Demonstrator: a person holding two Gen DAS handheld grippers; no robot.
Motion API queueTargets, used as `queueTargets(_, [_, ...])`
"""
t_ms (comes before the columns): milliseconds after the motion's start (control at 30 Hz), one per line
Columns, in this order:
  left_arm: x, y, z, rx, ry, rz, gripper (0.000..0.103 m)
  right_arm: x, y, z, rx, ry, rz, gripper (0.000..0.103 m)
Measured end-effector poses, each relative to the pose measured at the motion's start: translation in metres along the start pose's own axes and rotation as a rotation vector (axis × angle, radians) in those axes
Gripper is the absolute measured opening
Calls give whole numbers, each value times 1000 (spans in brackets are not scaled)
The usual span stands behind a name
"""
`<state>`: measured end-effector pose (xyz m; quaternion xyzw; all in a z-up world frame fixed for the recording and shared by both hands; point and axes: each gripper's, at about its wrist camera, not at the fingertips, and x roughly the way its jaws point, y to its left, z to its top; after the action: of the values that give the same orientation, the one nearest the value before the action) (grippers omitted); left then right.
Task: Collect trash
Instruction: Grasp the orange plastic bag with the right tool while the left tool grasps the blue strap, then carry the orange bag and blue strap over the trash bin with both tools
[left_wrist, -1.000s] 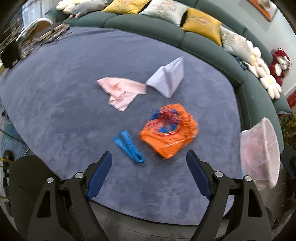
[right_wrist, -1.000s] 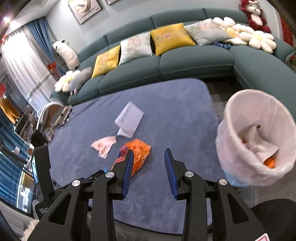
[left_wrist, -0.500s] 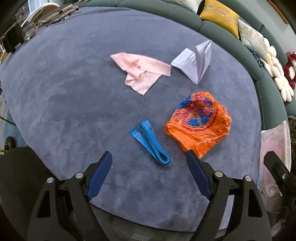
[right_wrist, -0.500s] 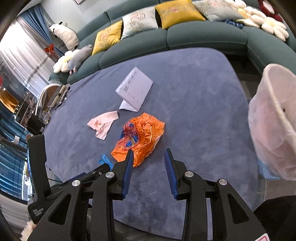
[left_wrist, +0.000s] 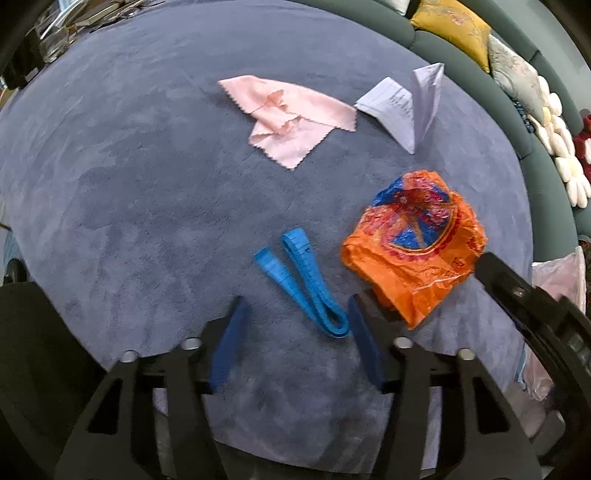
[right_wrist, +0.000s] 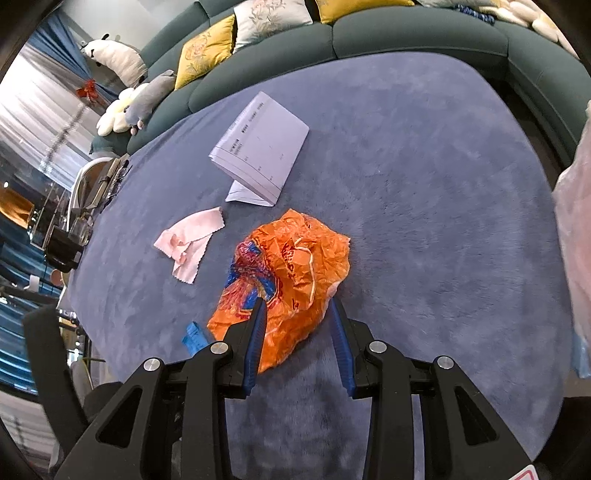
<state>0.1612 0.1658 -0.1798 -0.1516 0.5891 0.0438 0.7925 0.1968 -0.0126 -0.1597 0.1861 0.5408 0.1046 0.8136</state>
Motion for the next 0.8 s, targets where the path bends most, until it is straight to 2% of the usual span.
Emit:
queueTargets(133, [2, -2, 2, 10, 15, -64, 21, 14, -3, 5, 15, 23, 8, 36])
queueTargets(200, [3, -7, 2, 23, 18, -80, 15, 21, -6, 6, 37, 35, 20, 36])
queueTargets(300, [5, -12, 1, 40, 19, -80, 13, 27, -7, 7, 51, 46, 41, 34])
queueTargets(367, [5, -12, 2, 37, 22, -87, 12, 28, -6, 6, 43, 47, 54, 14])
queueTargets(533, [-3, -1, 2, 11, 26, -117, 11, 12, -9, 6, 43, 8, 74, 11])
queueTargets(800, [-36, -21, -6, 61, -25, -151, 10, -53, -26, 16, 64, -150, 40, 11])
